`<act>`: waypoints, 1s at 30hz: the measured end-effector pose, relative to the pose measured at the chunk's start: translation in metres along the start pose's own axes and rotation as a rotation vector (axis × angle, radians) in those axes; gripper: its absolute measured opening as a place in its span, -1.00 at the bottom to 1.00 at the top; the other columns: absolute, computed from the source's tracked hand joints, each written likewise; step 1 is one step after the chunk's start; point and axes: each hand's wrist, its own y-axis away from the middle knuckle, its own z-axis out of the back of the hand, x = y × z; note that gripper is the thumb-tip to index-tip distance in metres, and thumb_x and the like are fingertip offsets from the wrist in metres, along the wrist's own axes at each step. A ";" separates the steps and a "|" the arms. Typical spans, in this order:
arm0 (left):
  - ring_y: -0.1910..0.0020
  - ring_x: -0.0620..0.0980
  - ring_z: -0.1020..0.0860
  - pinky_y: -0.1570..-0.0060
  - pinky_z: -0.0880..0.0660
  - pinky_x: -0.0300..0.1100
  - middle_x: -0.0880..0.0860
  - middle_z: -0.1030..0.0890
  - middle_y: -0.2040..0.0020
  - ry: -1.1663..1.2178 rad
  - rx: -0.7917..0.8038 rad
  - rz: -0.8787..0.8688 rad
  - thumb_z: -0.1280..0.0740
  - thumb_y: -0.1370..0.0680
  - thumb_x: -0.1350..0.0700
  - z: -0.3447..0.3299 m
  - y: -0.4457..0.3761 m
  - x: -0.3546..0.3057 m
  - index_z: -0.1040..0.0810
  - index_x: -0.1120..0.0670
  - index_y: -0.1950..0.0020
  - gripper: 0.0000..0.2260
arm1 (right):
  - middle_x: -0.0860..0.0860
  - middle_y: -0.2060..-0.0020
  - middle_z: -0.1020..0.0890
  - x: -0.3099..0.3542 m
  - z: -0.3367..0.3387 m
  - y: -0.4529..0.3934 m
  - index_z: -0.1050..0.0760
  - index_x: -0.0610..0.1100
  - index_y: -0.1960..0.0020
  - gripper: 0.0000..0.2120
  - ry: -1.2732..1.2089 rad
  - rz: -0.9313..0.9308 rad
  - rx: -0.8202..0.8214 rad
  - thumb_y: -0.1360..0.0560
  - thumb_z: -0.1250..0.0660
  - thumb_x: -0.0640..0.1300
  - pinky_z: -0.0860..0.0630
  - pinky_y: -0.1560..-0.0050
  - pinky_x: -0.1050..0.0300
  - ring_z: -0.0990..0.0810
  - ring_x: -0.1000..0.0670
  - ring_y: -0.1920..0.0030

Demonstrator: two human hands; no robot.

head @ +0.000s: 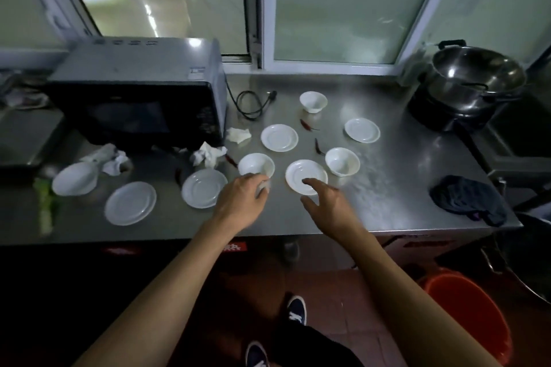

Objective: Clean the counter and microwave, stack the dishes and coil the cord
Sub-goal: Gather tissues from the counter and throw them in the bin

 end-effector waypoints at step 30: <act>-0.38 0.01 -0.40 -0.37 -0.36 -0.02 -0.03 -0.45 -0.42 0.040 -0.037 0.512 -0.32 -0.56 -0.02 -0.013 -0.066 0.125 -0.44 -0.05 -0.42 -0.58 | -0.08 -0.23 -0.60 0.021 -0.102 -0.205 -0.48 -0.04 -0.34 -0.62 -0.041 0.216 0.327 -0.54 -0.34 -0.08 -0.45 -0.28 -0.05 -0.54 -0.13 -0.24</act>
